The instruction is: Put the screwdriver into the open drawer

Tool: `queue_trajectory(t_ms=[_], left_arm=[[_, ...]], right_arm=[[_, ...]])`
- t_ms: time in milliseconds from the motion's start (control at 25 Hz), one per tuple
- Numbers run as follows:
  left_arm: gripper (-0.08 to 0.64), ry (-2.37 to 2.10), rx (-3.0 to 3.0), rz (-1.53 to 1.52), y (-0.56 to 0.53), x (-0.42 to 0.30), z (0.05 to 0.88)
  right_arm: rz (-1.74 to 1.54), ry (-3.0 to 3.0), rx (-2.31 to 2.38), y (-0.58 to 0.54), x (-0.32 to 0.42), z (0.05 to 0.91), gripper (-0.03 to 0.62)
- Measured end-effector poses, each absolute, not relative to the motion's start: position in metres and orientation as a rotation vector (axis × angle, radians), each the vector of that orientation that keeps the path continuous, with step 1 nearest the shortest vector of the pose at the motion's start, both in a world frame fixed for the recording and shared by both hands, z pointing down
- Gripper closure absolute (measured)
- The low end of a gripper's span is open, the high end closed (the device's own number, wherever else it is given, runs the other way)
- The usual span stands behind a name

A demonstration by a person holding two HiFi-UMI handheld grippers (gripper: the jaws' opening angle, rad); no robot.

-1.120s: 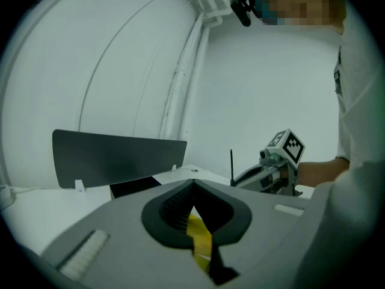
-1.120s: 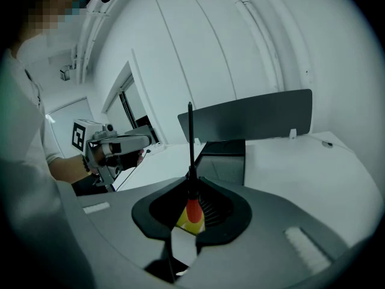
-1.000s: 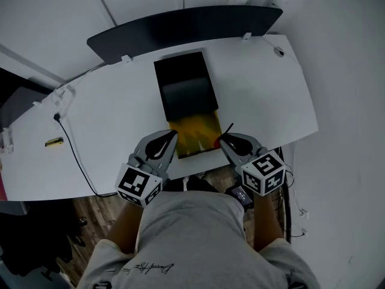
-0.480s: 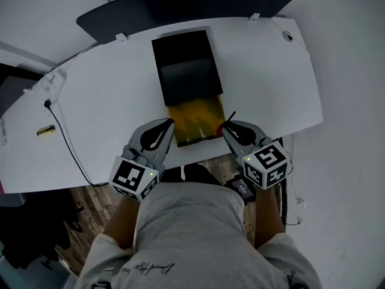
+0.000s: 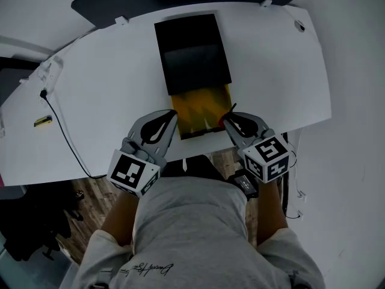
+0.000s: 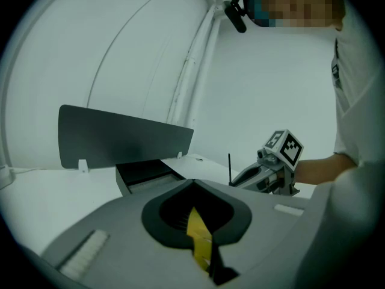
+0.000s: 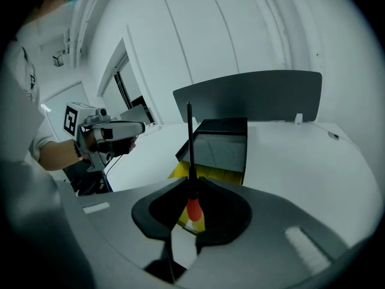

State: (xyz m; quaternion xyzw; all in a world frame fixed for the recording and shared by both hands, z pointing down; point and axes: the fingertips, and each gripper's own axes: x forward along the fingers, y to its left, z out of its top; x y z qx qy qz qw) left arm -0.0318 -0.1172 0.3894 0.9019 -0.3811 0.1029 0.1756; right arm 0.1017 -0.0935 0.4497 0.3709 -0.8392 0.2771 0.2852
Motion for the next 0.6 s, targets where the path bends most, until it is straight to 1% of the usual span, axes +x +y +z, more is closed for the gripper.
queue_trajectory(t_ms=[600], left_arm=[[0.56, -1.029, 2.532, 0.312, -0.119, -0.033, 0.411]], right_arm=[[0.702, -2.155, 0.943, -0.1, 0.1, 0.49, 0.518]])
